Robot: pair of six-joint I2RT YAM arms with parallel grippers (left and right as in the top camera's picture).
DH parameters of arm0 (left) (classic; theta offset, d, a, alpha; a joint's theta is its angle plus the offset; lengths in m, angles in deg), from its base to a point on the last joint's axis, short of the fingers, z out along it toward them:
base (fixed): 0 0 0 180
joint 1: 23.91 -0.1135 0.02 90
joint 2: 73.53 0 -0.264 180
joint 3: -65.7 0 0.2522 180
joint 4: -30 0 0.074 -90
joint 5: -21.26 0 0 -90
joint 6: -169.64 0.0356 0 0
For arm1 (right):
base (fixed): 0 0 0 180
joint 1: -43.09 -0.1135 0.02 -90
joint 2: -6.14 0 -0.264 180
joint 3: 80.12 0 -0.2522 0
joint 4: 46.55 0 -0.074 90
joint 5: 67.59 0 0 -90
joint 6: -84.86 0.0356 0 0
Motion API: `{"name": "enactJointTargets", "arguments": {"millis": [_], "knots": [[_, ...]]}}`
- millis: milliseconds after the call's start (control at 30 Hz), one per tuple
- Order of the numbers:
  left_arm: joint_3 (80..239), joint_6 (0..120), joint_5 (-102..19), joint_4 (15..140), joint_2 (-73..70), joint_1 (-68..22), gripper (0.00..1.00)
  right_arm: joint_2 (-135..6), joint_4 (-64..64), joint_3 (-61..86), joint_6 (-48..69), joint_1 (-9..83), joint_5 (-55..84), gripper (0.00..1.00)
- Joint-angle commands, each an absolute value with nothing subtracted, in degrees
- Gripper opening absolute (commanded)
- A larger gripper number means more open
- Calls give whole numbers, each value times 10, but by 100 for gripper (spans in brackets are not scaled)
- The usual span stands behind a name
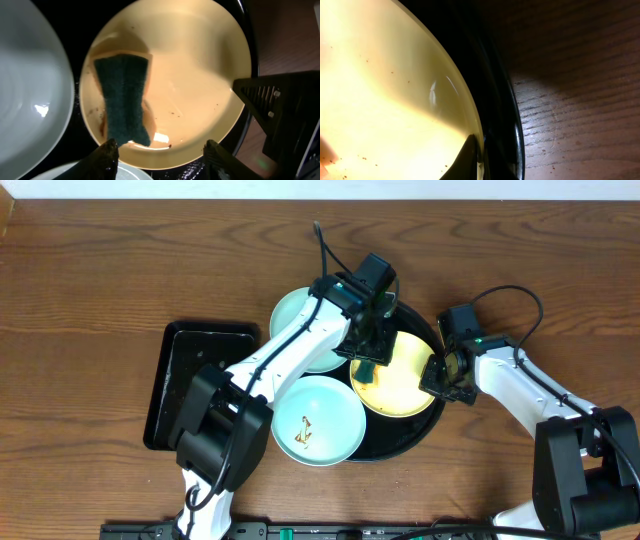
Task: Clean dirty plates on tray and stack at the side
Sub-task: 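Scrub the yellow plate's upper area with the sponge in left gripper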
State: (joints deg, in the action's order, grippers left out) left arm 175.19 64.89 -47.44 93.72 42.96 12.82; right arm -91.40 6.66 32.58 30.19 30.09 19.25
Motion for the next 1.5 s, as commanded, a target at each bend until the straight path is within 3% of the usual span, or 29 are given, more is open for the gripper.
{"name": "enactJointTargets", "arguments": {"millis": [0,533,667,1033,1167,1267,1467], "knots": [[1744,664,-469,941,455,128,55,-917,77,338,294,299,215,1],[1743,687,-484,954,516,107,63,-917,79,338,286,299,215,1],[1743,694,-483,950,522,107,68,-917,79,338,286,299,215,1],[1743,700,-452,923,524,107,62,-917,79,338,286,299,215,1],[1743,700,-451,919,525,108,48,-917,79,338,286,299,215,1],[1743,700,-445,914,531,108,55,-917,79,338,286,299,215,1],[1743,700,-438,912,545,108,56,-917,79,338,286,299,215,1]]}}
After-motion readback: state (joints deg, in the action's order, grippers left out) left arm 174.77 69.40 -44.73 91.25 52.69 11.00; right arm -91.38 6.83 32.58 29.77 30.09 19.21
